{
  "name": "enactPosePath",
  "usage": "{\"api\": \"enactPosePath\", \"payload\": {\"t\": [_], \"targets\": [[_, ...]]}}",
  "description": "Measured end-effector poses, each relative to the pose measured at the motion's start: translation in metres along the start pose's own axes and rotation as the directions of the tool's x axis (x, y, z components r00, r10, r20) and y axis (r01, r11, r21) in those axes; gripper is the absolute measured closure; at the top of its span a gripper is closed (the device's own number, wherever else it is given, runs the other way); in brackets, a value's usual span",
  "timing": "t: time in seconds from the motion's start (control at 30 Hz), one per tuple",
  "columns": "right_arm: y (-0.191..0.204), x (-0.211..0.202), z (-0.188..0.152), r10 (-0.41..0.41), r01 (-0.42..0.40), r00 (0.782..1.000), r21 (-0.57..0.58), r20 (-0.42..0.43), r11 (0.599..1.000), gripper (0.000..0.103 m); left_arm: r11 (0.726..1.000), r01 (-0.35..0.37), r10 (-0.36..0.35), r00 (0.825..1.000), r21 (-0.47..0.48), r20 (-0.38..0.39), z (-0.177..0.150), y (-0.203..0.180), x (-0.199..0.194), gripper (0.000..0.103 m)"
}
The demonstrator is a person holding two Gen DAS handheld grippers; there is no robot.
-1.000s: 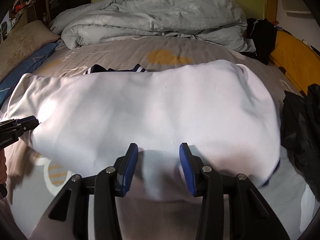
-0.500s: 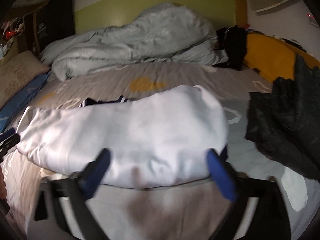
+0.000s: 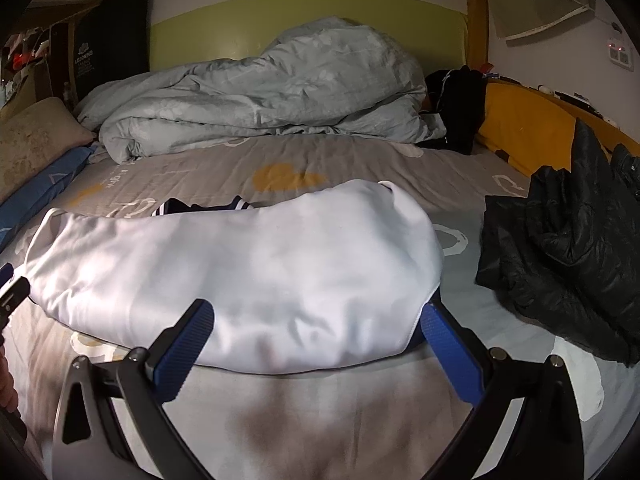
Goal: Fold large clothes
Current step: 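Grasp the end of the folded jacket with the right gripper and lift it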
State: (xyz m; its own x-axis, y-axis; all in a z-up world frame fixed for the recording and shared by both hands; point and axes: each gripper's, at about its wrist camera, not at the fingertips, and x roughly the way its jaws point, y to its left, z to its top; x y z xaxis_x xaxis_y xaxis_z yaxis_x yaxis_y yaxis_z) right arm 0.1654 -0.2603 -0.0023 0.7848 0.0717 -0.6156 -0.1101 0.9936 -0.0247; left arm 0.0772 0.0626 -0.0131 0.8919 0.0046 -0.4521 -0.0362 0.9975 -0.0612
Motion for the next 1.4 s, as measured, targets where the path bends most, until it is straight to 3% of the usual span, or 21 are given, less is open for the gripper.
{"api": "enactPosePath", "payload": {"t": [0.23, 0.37, 0.43, 0.5, 0.63, 0.7, 0.77, 0.8, 0.83, 0.9, 0.97, 1.0, 1.03, 1.07, 1.17, 1.3, 1.4], "targets": [[-0.015, 0.009, -0.002, 0.042, -0.034, 0.997, 0.115, -0.064, 0.993, 0.0, 0.999, -0.033, 0.033, 0.999, 0.025, 0.011, -0.002, -0.004, 0.001, 0.0], [-0.059, 0.016, -0.005, 0.138, -0.095, 0.987, 0.385, -0.086, 0.918, 0.0, 0.998, -0.063, 0.061, 0.995, 0.019, 0.079, -0.013, -0.003, 0.001, 0.0], [-0.068, 0.019, -0.007, 0.125, -0.076, 0.988, 0.415, -0.093, 0.907, 0.0, 0.995, -0.094, 0.091, 0.989, 0.021, 0.114, -0.021, -0.004, 0.004, 0.0], [-0.074, 0.024, -0.009, 0.13, -0.073, 0.986, 0.43, -0.105, 0.9, 0.002, 0.994, -0.104, 0.101, 0.99, 0.025, 0.101, -0.023, -0.005, 0.01, 0.0], [-0.08, 0.045, -0.019, 0.284, -0.191, 0.953, 0.516, -0.106, 0.835, 0.002, 0.994, -0.111, 0.11, 0.987, 0.002, 0.118, -0.023, -0.002, 0.009, 0.0], [-0.083, 0.059, -0.025, 0.32, -0.208, 0.941, 0.554, -0.112, 0.806, 0.002, 0.994, -0.108, 0.106, 0.988, 0.006, 0.114, -0.023, -0.003, 0.01, 0.0], [-0.088, 0.07, -0.031, 0.315, -0.198, 0.945, 0.604, -0.093, 0.772, 0.003, 0.994, -0.113, 0.111, 0.988, 0.007, 0.105, -0.023, -0.003, 0.012, 0.0], [-0.089, 0.069, -0.03, 0.297, -0.195, 0.952, 0.605, -0.072, 0.772, 0.009, 0.994, -0.113, 0.112, 0.988, 0.006, 0.103, -0.023, -0.003, 0.013, 0.0], [-0.089, 0.068, -0.028, 0.27, -0.182, 0.961, 0.598, -0.059, 0.78, 0.015, 0.993, -0.115, 0.114, 0.988, 0.004, 0.102, -0.023, -0.003, 0.013, 0.0], [-0.087, 0.07, -0.024, 0.206, -0.14, 0.977, 0.564, -0.054, 0.814, 0.043, 0.993, -0.119, 0.119, 0.988, -0.003, 0.101, -0.022, -0.002, 0.013, 0.0], [-0.087, 0.074, -0.025, 0.216, -0.15, 0.975, 0.564, -0.051, 0.812, 0.05, 0.992, -0.128, 0.128, 0.987, -0.014, 0.1, -0.02, -0.001, 0.012, 0.0], [-0.086, 0.071, -0.024, 0.208, -0.149, 0.977, 0.564, -0.041, 0.812, 0.056, 0.985, -0.171, 0.172, 0.979, -0.02, 0.105, -0.018, -0.001, 0.012, 0.0], [-0.084, 0.067, -0.022, 0.193, -0.143, 0.981, 0.549, -0.034, 0.823, 0.058, 0.973, -0.229, 0.23, 0.967, -0.019, 0.11, -0.015, 0.001, 0.012, 0.0], [-0.075, 0.062, -0.016, 0.147, -0.111, 0.988, 0.494, -0.035, 0.863, 0.062, 0.968, -0.251, 0.251, 0.961, -0.02, 0.113, -0.013, 0.004, 0.012, 0.0], [-0.045, 0.05, 0.003, 0.004, 0.009, 0.999, 0.301, -0.043, 0.953, 0.071, 0.976, -0.205, 0.211, 0.973, -0.07, 0.091, 0.002, 0.019, 0.009, 0.0], [-0.015, 0.03, 0.024, -0.082, 0.081, 0.997, 0.217, -0.005, 0.973, 0.075, 0.976, -0.189, 0.203, 0.971, -0.112, 0.129, 0.018, 0.035, -0.013, 0.0], [0.019, 0.013, 0.038, -0.063, 0.051, 0.994, 0.127, 0.092, 0.991, 0.075, 0.973, -0.178, 0.201, 0.966, -0.146, 0.163, 0.027, 0.046, -0.029, 0.0]]}}
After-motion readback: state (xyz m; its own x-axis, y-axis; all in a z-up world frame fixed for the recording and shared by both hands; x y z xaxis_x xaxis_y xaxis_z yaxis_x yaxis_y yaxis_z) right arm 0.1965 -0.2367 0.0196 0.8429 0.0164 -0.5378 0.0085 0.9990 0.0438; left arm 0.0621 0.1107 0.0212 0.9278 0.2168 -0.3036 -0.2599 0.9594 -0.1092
